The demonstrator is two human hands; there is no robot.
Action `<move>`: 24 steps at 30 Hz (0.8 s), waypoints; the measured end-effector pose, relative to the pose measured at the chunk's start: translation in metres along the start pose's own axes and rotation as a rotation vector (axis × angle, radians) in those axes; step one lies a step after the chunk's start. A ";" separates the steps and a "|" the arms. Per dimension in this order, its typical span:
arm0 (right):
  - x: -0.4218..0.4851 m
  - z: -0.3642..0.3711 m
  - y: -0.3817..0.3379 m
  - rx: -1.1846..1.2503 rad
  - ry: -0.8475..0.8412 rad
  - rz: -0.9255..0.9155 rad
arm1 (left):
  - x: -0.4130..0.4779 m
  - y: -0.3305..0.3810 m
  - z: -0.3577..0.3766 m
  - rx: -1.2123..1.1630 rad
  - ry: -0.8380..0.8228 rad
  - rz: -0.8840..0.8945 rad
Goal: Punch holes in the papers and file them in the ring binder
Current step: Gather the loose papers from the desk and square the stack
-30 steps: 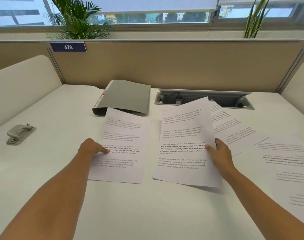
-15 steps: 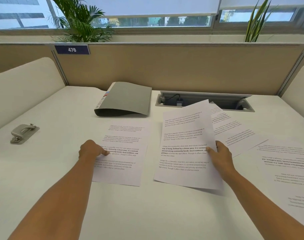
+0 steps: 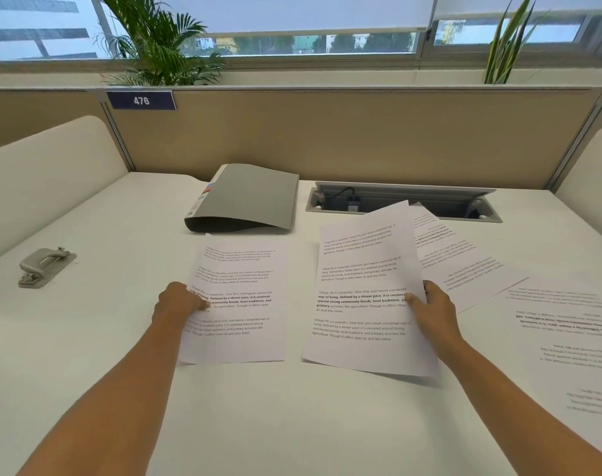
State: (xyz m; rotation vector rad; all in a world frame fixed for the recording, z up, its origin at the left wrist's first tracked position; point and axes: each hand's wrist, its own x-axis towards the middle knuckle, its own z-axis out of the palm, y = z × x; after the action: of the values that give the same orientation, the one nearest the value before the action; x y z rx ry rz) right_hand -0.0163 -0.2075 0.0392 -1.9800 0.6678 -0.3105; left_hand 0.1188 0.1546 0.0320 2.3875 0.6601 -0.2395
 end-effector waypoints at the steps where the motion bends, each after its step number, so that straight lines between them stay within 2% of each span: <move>1: 0.001 0.000 0.000 -0.004 -0.004 -0.001 | 0.000 -0.002 0.001 -0.034 0.018 0.009; 12: 0.004 -0.012 0.002 0.057 -0.022 0.034 | -0.030 0.004 -0.022 -0.533 0.011 0.212; 17: 0.002 -0.016 -0.001 0.165 -0.066 0.065 | -0.059 0.029 -0.030 -0.760 -0.142 0.209; 24: -0.003 -0.022 -0.014 0.444 -0.172 0.163 | -0.108 0.059 0.008 -0.858 -0.423 0.193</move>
State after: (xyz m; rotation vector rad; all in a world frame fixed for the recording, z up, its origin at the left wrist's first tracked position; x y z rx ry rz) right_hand -0.0249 -0.2168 0.0629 -1.5007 0.5868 -0.1676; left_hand 0.0563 0.0667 0.0927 1.4944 0.2434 -0.2922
